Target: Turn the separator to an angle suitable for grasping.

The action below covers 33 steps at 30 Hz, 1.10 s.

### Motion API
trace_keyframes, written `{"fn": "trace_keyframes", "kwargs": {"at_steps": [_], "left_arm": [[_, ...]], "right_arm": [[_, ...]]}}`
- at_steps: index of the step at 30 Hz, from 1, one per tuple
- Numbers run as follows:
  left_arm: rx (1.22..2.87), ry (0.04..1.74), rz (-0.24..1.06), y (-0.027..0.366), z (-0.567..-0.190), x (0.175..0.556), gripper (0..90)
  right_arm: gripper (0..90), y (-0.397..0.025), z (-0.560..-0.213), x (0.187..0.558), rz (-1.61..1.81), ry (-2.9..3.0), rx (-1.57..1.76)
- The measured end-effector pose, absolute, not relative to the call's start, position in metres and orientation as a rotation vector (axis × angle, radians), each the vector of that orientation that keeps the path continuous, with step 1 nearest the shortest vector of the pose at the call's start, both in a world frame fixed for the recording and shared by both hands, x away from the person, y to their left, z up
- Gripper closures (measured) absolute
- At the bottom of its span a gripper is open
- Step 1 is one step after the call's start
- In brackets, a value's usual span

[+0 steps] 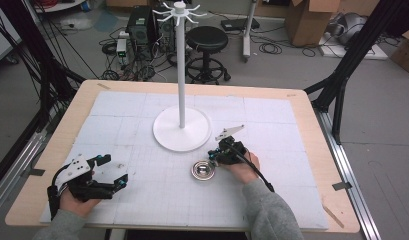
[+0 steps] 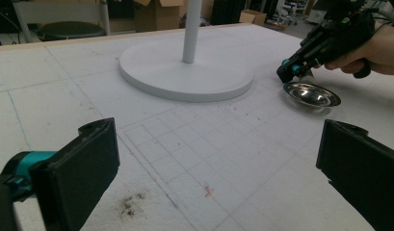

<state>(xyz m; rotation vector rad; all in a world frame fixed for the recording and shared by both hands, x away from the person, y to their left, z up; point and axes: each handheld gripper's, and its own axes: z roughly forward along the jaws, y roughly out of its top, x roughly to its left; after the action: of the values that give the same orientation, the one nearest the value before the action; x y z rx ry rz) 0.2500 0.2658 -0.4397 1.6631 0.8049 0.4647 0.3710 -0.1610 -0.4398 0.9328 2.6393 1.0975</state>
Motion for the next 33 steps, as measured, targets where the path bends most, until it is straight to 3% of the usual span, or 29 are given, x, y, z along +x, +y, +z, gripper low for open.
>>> {"fn": "trace_keyframes", "kwargs": {"at_steps": [33], "left_arm": [[1.670, 0.806, 0.462, 0.2656, -0.4412, 0.2503, 1.8]], "right_arm": [[90.0, -0.1560, -0.4367, 0.3619, 1.029, 2.670, 0.910]]}}
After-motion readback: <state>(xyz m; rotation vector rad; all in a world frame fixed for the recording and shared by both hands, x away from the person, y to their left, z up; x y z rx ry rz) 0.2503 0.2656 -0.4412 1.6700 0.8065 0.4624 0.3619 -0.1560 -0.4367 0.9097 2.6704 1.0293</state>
